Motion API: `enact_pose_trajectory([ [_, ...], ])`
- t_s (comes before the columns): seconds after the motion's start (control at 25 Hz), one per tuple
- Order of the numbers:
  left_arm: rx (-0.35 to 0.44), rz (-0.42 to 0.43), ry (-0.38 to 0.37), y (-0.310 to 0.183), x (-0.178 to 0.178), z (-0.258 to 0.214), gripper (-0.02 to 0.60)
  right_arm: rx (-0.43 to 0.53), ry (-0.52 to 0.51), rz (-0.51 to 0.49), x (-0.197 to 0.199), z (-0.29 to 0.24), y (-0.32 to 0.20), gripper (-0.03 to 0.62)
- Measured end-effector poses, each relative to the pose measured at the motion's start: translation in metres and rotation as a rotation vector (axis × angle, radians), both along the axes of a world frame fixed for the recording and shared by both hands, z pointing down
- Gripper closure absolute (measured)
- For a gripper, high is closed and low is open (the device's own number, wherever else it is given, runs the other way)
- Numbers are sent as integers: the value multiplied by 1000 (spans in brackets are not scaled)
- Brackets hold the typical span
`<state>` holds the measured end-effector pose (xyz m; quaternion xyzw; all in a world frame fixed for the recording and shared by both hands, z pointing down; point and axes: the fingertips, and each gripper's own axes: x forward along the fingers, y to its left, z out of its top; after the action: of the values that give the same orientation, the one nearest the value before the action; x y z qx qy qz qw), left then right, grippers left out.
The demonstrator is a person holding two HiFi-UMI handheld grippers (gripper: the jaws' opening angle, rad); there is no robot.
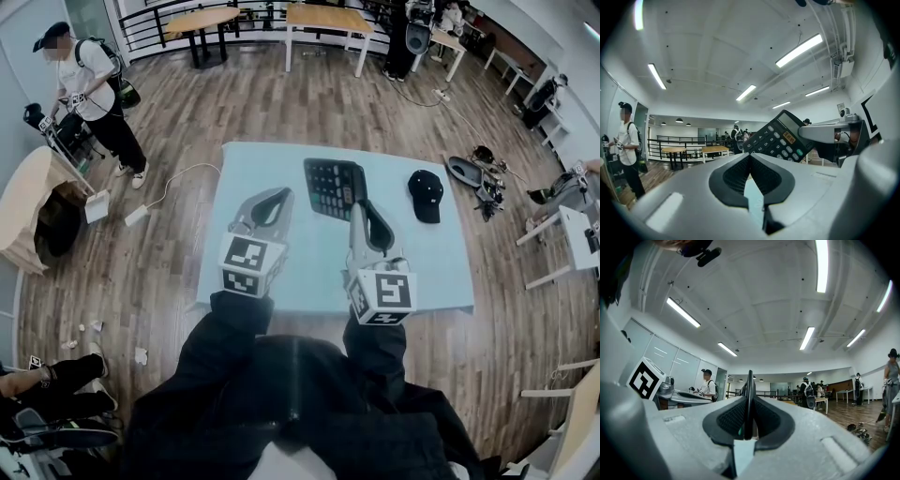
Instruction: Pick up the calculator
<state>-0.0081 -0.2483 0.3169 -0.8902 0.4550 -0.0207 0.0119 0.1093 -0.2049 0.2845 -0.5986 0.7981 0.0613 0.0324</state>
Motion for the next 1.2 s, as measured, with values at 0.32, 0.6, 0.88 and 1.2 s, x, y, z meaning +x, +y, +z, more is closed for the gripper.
enact_pose_trajectory([
  [0.32,-19,-3,-2,2,1,7,580,-6,4,1,3,4,2,551],
  [0.6,-25,6,-2,2,5,9,580,-11,7,6,4,6,3,551],
  [0.88,-21,10,2,-2,1,7,580,-10,10,9,0,4,-1,551],
  [1.2,-24,7,-1,-3,0,9,579,-11,11,6,-2,5,-2,551],
])
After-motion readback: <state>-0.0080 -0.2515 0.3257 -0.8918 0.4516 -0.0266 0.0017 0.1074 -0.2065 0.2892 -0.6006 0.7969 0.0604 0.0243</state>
